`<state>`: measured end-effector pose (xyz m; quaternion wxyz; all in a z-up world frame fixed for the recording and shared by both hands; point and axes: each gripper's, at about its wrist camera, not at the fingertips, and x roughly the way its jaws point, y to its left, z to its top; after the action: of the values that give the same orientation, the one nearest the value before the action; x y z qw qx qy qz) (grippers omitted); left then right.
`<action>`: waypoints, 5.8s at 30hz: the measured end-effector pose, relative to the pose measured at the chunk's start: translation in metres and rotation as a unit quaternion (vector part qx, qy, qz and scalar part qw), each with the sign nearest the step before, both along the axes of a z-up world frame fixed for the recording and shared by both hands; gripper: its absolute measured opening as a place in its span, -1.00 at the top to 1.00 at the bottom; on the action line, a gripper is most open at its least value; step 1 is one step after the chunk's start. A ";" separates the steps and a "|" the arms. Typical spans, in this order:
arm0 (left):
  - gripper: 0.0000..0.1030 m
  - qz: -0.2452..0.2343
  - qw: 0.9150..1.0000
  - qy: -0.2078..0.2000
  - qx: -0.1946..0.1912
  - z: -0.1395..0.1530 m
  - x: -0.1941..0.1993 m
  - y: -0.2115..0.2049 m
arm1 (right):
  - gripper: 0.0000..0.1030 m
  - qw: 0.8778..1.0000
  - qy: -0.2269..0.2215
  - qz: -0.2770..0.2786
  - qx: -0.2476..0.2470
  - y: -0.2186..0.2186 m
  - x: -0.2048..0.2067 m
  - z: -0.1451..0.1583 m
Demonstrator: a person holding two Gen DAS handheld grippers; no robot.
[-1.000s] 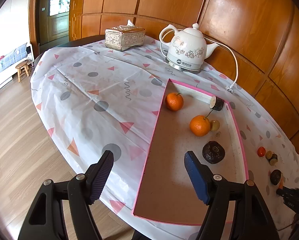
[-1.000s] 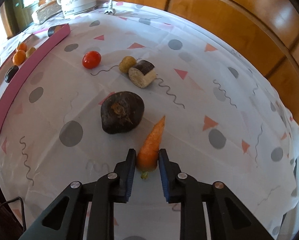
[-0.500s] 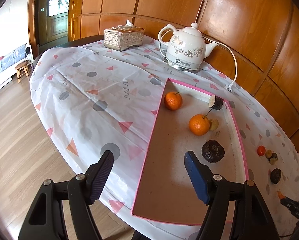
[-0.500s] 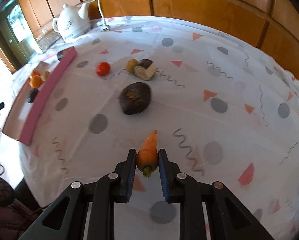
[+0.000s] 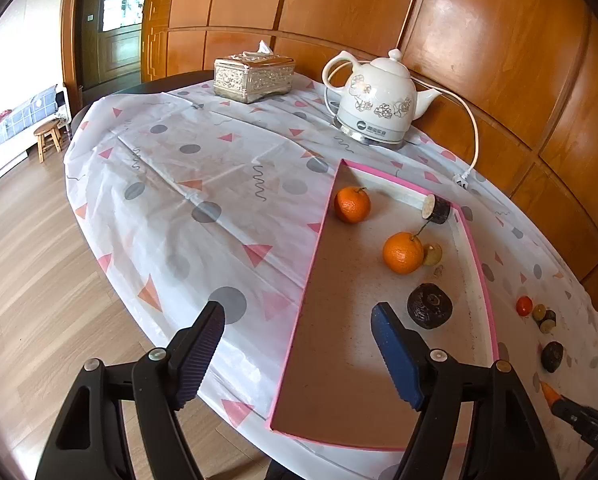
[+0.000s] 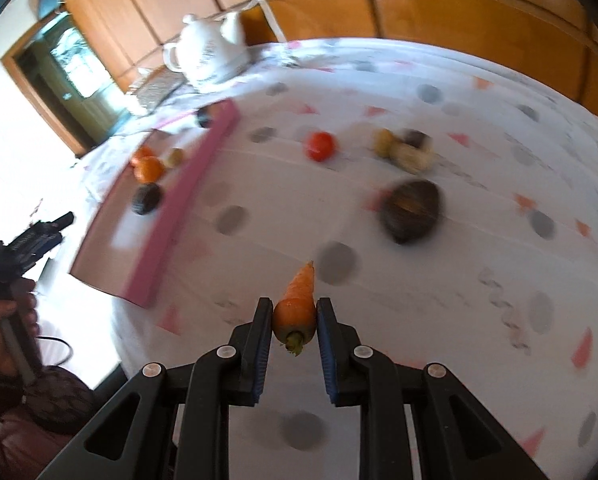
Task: Organize fruits
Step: 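Carry the carrot into the tray and open the right gripper, then withdraw the open right gripper from the tray, then move the left gripper to the red tomato and close on it, then carry the red tomato into the tray and open the left gripper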
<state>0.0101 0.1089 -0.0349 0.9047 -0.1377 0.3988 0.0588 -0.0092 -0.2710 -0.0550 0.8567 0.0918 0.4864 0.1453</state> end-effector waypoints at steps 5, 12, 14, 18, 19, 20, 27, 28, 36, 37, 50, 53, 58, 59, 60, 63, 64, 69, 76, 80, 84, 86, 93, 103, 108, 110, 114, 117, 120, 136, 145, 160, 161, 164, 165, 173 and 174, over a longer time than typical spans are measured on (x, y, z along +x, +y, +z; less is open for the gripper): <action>-0.49 0.006 1.000 0.000 -0.001 0.000 -0.001 0.004 | 0.58 0.998 -0.026 0.054 0.016 0.046 0.019 0.019; -0.50 0.012 1.000 0.004 -0.005 -0.004 0.001 0.008 | 0.58 0.989 -0.061 0.131 0.015 0.121 0.046 0.046; -0.50 0.015 1.000 0.004 -0.007 -0.005 0.001 0.010 | 0.58 0.986 -0.070 0.149 0.002 0.145 0.054 0.049; -0.50 0.020 1.000 0.006 -0.011 -0.006 0.001 0.014 | 0.57 0.984 -0.070 0.159 -0.029 0.174 0.069 0.042; -0.50 0.020 1.000 0.006 -0.012 -0.007 0.001 0.015 | 0.57 0.984 -0.069 0.162 -0.039 0.182 0.073 0.038; -0.50 0.021 1.000 0.007 -0.013 -0.007 0.002 0.016 | 0.57 0.983 -0.068 0.164 -0.046 0.187 0.076 0.036; -0.50 0.021 1.000 0.010 -0.016 -0.009 0.002 0.018 | 0.57 0.978 -0.061 0.160 -0.120 0.207 0.093 0.013; -0.50 0.021 1.000 0.009 -0.016 -0.009 0.002 0.018 | 0.57 0.977 -0.059 0.158 -0.128 0.206 0.093 0.011; -0.51 0.018 1.000 0.007 -0.014 -0.007 0.001 0.016 | 0.53 0.976 -0.064 0.142 -0.152 0.202 0.090 0.005; -0.51 0.018 1.000 0.006 -0.013 -0.007 0.001 0.015 | 0.53 0.977 -0.065 0.139 -0.150 0.200 0.090 0.006; -0.52 0.003 1.000 -0.006 -0.006 0.002 -0.002 0.006 | 0.49 0.987 -0.098 0.067 -0.111 0.160 0.067 0.022; -0.52 -0.001 1.000 -0.008 -0.004 0.004 -0.002 0.004 | 0.45 0.987 -0.110 0.043 -0.107 0.145 0.059 0.027; -0.52 -0.009 1.000 -0.009 0.000 0.006 -0.002 -0.001 | 0.43 0.988 -0.113 -0.004 -0.105 0.115 0.048 0.025; -0.52 -0.011 1.000 -0.009 0.000 0.006 -0.003 -0.002 | 0.43 0.988 -0.112 -0.013 -0.106 0.109 0.045 0.024; -0.52 -0.013 1.000 -0.010 0.001 0.007 -0.003 -0.003 | 0.43 0.988 -0.112 -0.021 -0.107 0.103 0.043 0.024; -0.52 -0.018 1.000 -0.010 0.004 0.007 -0.003 -0.005 | 0.43 0.986 -0.108 -0.051 -0.113 0.083 0.036 0.019; -0.52 -0.020 1.000 -0.010 0.004 0.008 -0.003 -0.006 | 0.43 0.986 -0.106 -0.059 -0.113 0.077 0.034 0.018; -0.52 -0.029 0.999 -0.010 0.008 0.009 -0.003 -0.011 | 0.43 0.983 -0.091 -0.116 -0.113 0.038 0.024 0.009; -0.52 -0.042 0.999 -0.007 0.011 0.009 -0.002 -0.018 | 0.43 0.970 -0.073 -0.194 -0.124 -0.015 0.006 -0.001; -0.52 -0.051 0.999 -0.005 0.014 0.008 -0.001 -0.023 | 0.43 0.959 -0.062 -0.241 -0.132 -0.045 -0.006 -0.007; -0.52 -0.061 0.998 -0.005 0.016 0.009 0.000 -0.028 | 0.40 0.946 -0.052 -0.289 -0.141 -0.074 -0.021 -0.011; -0.52 -0.066 0.998 -0.005 0.017 0.010 0.001 -0.030 | 0.40 0.938 -0.048 -0.312 -0.145 -0.089 -0.027 -0.013; -0.52 -0.094 0.995 -0.008 0.028 0.015 0.007 -0.045 | 0.39 0.907 -0.030 -0.388 -0.159 -0.133 -0.047 -0.021; -0.51 -0.193 0.981 -0.024 0.030 0.033 0.023 -0.092 | 0.39 0.875 -0.014 -0.453 -0.173 -0.171 -0.066 -0.036; -0.51 -0.258 0.965 -0.040 0.031 0.048 0.033 -0.126 | 0.30 0.871 -0.021 -0.460 -0.171 -0.177 -0.067 -0.041; -0.47 -0.282 0.958 -0.037 0.025 0.051 0.040 -0.141 | 0.29 0.870 -0.025 -0.461 -0.171 -0.177 -0.068 -0.042; -0.31 -0.324 0.946 -0.017 0.015 0.048 0.055 -0.173 | 0.27 0.869 -0.034 -0.462 -0.173 -0.177 -0.068 -0.045; -0.18 -0.348 0.938 0.002 0.011 0.040 0.066 -0.197 | 0.27 0.869 -0.038 -0.462 -0.172 -0.177 -0.069 -0.045; -0.10 -0.365 0.931 0.025 0.001 0.029 0.079 -0.221 | 0.26 0.869 -0.040 -0.462 -0.172 -0.177 -0.069 -0.046; 0.13 -0.372 0.924 0.082 0.029 -0.025 0.130 -0.305 | 0.23 0.869 -0.045 -0.462 -0.172 -0.176 -0.068 -0.047; 0.45 -0.363 0.926 0.093 0.033 -0.045 0.146 -0.320 | 0.21 0.869 -0.048 -0.462 -0.170 -0.177 -0.067 -0.047; 0.46 -0.360 0.928 0.092 0.005 -0.041 0.106 -0.287 | 0.20 0.869 -0.049 -0.460 -0.177 -0.176 -0.066 -0.048; 0.46 -0.360 0.929 0.091 0.003 -0.041 0.102 -0.283 | 0.20 0.869 -0.049 -0.460 -0.178 -0.177 -0.065 -0.048; 0.46 -0.359 0.929 0.087 -0.004 -0.035 0.092 -0.272 | 0.20 0.868 -0.049 -0.460 -0.179 -0.176 -0.065 -0.048; 0.46 -0.358 0.930 0.086 -0.006 -0.033 0.089 -0.268 | 0.20 0.868 -0.049 -0.460 -0.180 -0.176 -0.066 -0.048; 0.46 -0.334 0.940 0.058 -0.033 -0.005 0.068 -0.229 | 0.20 0.868 -0.049 -0.460 -0.183 -0.175 -0.065 -0.049; 0.46 -0.329 0.942 0.054 -0.035 -0.001 0.066 -0.223 | 0.20 0.867 -0.049 -0.460 -0.184 -0.175 -0.065 -0.049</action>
<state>0.0765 -0.1139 -0.0362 0.8452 -0.0266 0.4723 -0.2488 -0.0746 -0.4461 -0.1040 0.8508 0.1383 0.3642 -0.3526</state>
